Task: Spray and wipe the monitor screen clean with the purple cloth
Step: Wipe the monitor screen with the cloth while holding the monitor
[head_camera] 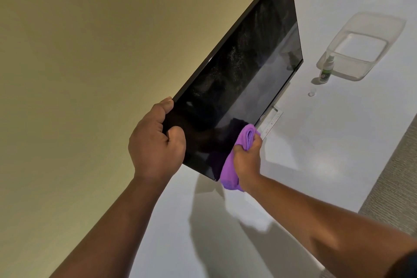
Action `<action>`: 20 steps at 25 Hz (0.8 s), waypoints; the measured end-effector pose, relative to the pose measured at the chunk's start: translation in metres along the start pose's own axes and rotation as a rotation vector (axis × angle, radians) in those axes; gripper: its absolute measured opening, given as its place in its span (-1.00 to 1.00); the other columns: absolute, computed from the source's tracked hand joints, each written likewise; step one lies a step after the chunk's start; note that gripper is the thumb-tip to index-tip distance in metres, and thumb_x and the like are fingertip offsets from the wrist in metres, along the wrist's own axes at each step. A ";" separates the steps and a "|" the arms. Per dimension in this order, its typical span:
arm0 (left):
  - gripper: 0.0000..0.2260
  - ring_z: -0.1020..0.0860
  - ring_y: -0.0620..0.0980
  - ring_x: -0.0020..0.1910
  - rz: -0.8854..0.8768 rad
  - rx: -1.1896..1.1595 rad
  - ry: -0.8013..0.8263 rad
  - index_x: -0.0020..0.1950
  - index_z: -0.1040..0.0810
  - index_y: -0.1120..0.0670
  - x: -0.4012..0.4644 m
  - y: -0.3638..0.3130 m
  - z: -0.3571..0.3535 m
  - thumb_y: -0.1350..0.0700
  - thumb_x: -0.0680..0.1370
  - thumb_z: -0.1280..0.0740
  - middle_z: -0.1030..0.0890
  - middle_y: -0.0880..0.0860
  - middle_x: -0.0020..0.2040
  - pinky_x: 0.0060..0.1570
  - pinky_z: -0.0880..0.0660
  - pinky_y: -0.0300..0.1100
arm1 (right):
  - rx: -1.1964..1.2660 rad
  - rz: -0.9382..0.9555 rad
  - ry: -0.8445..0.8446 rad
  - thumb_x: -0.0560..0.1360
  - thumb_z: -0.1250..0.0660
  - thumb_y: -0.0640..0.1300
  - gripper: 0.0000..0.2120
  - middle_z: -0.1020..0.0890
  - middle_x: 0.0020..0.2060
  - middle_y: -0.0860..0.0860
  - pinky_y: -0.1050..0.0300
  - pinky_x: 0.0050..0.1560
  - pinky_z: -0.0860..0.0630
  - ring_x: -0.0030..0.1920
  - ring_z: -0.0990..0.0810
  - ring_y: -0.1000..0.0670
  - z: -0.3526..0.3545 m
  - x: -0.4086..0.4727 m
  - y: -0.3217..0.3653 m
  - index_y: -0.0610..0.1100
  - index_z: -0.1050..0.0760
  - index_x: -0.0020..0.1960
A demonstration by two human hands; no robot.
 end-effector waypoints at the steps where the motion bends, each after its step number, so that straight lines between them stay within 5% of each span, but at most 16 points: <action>1: -0.50 -0.60 -0.23 -0.13 0.003 -0.003 -0.005 0.32 -0.59 -0.06 0.000 0.001 0.000 0.12 0.40 -0.19 -0.59 -0.24 0.32 0.04 -0.58 -0.10 | -0.006 -0.009 -0.001 0.63 -0.28 -0.17 -0.38 -0.51 0.14 0.00 0.11 -0.10 -0.49 -0.11 -0.53 0.08 -0.003 -0.005 -0.001 0.13 -0.07 0.56; 6: -0.50 -0.48 -0.57 -0.04 -0.023 0.004 -0.012 0.33 -0.60 0.00 0.000 -0.002 0.000 0.12 0.41 -0.19 -0.62 -0.15 0.31 0.07 -0.46 -0.32 | -0.101 -0.084 0.367 0.60 -0.25 -0.26 -0.25 -0.52 -0.07 0.09 0.20 -0.26 -0.61 -0.12 -0.61 0.00 -0.044 -0.073 -0.060 0.26 0.09 0.52; 11: -0.50 -0.61 -0.12 0.19 -0.015 0.002 -0.010 0.32 -0.60 -0.02 0.000 -0.004 0.001 0.14 0.40 -0.19 -0.62 -0.18 0.30 0.17 -0.58 0.02 | -0.044 -0.041 0.147 0.64 -0.22 -0.26 -0.36 -0.48 -0.06 0.15 0.02 -0.05 -0.63 -0.08 -0.57 0.01 -0.008 -0.025 -0.041 0.11 -0.03 0.58; 15: -0.50 -0.61 -0.12 0.16 -0.007 0.013 -0.015 0.32 -0.60 -0.02 -0.001 -0.006 0.002 0.14 0.40 -0.19 -0.61 -0.20 0.30 0.17 -0.58 -0.03 | -0.098 0.038 0.184 0.62 -0.30 -0.20 -0.36 -0.48 -0.07 0.21 0.38 -0.26 -0.51 -0.09 -0.57 0.09 -0.017 -0.036 -0.035 0.13 -0.08 0.56; 18: -0.50 -0.55 -0.25 0.18 -0.018 0.024 -0.014 0.34 -0.60 -0.01 -0.002 -0.006 0.002 0.14 0.41 -0.20 -0.58 -0.22 0.29 0.22 -0.53 -0.14 | -0.165 0.040 0.338 0.63 -0.32 -0.12 -0.59 -0.55 -0.04 0.17 0.29 -0.26 -0.61 -0.10 -0.60 0.07 -0.039 -0.070 -0.068 0.16 -0.24 0.36; 20: -0.50 -0.51 -0.37 0.14 -0.019 0.023 -0.012 0.34 -0.60 0.00 -0.001 -0.005 0.001 0.14 0.41 -0.20 -0.59 -0.21 0.29 0.22 -0.49 -0.22 | -0.208 0.049 0.390 0.65 -0.31 -0.08 -0.60 -0.57 0.00 0.14 0.34 -0.27 -0.58 -0.07 -0.61 0.05 -0.045 -0.076 -0.080 0.14 -0.25 0.41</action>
Point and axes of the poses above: each hand's wrist, its own x-axis towards the middle knuckle, its own z-axis out of the back of the hand, y = z × x, the point moved 10 cm from there along x, towards the middle knuckle
